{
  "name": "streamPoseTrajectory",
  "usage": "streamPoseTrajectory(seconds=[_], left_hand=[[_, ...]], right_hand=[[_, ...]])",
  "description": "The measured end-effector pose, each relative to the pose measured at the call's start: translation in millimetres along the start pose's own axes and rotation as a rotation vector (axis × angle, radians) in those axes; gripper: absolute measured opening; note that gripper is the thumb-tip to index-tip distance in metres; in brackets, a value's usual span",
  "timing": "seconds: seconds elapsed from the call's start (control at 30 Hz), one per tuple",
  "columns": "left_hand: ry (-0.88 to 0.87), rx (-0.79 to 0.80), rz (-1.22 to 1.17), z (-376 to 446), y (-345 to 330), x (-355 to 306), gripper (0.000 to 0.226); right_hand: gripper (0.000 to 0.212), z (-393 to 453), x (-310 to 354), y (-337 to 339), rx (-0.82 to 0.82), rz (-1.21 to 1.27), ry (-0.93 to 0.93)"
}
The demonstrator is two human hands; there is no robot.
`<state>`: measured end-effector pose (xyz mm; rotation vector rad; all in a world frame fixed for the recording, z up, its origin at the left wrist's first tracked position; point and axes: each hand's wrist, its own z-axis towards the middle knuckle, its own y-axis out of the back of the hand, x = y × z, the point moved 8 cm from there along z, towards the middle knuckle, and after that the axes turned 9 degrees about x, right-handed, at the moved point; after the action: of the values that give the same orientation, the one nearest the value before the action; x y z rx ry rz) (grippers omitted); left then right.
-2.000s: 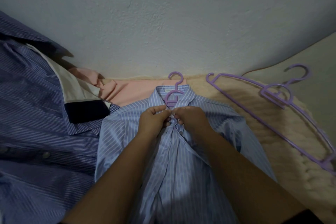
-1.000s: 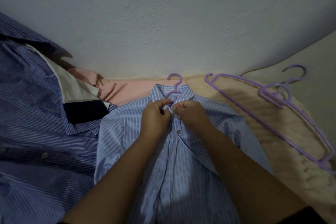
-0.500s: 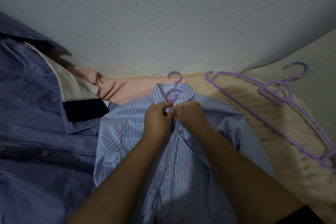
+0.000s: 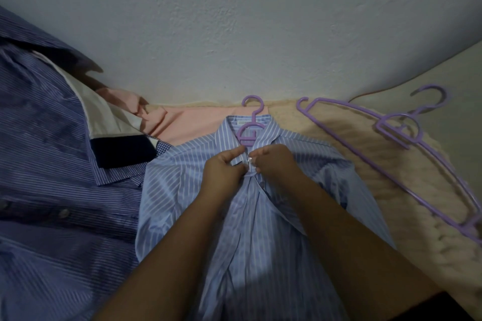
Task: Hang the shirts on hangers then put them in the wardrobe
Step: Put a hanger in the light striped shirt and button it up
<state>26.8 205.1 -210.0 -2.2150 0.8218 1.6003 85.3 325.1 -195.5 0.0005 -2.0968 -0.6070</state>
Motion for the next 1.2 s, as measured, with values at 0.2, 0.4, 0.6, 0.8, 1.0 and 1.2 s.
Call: streamPoseTrajectory(seconds=[0.2,0.4,0.6,0.8,1.0,1.2], left_hand=[[0.039,0.047,-0.106,6,-1,9,0.036],[0.086,0.064,-0.261,8,-5,18,0.035],[0.067,0.074,-0.262,8,-4,19,0.038],[0.070,0.066,-0.228,8,-4,19,0.037],[0.102,0.051,-0.312,8,-3,19,0.032],[0.107,0.034,-0.389,8,-3,18,0.030]], right_hand=[[0.025,3,4,-1,-0.003,-0.036,0.055],[0.022,-3,0,-6,-0.137,-0.031,0.122],[0.020,1,1,-5,-0.030,0.050,0.043],[0.020,3,-1,-7,-0.053,-0.016,0.034],[0.016,-9,-5,0,-0.225,0.050,0.158],[0.024,-11,-9,-8,-0.162,0.107,0.221]])
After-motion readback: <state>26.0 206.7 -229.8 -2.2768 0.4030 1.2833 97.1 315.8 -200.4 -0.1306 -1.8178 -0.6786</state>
